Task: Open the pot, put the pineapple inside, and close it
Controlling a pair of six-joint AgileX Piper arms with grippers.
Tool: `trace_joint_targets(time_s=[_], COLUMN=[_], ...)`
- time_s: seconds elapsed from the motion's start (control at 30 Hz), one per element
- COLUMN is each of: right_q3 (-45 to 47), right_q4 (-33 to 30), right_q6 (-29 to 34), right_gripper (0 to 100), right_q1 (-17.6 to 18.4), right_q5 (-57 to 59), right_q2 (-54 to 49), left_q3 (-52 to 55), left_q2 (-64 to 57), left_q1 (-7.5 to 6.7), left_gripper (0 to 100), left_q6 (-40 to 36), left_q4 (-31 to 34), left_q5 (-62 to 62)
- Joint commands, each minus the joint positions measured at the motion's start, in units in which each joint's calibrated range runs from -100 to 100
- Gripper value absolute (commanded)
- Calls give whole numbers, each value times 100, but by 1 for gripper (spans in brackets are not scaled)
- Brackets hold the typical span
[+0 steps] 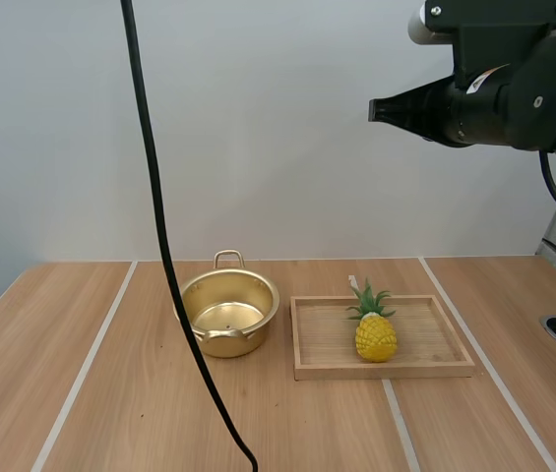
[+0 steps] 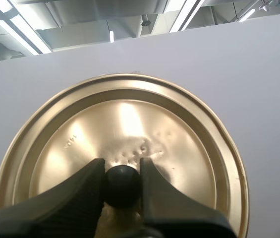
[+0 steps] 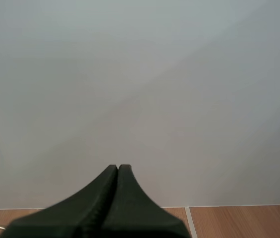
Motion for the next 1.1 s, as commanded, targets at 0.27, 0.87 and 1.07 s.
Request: trace_joint_targets(time_s=[0.27,0.87,1.07], right_q3=[13,13,13], right_q4=[261,528,528], right_q6=[-23,-551,-1076], right_gripper=[0,0,0], right_q1=[-21,-5,-5], right_q5=[-72,-381,-347], right_q2=[-45,697,1155], left_q3=[-66,-66,-66], left_q2=[-47,-47,-47], left_q1=[-5,-5,-5], left_gripper=[0,0,0], left_q6=[-17,-17,-17], left_q4=[-12,-12,-12], left_q5=[-244,-244,-244])
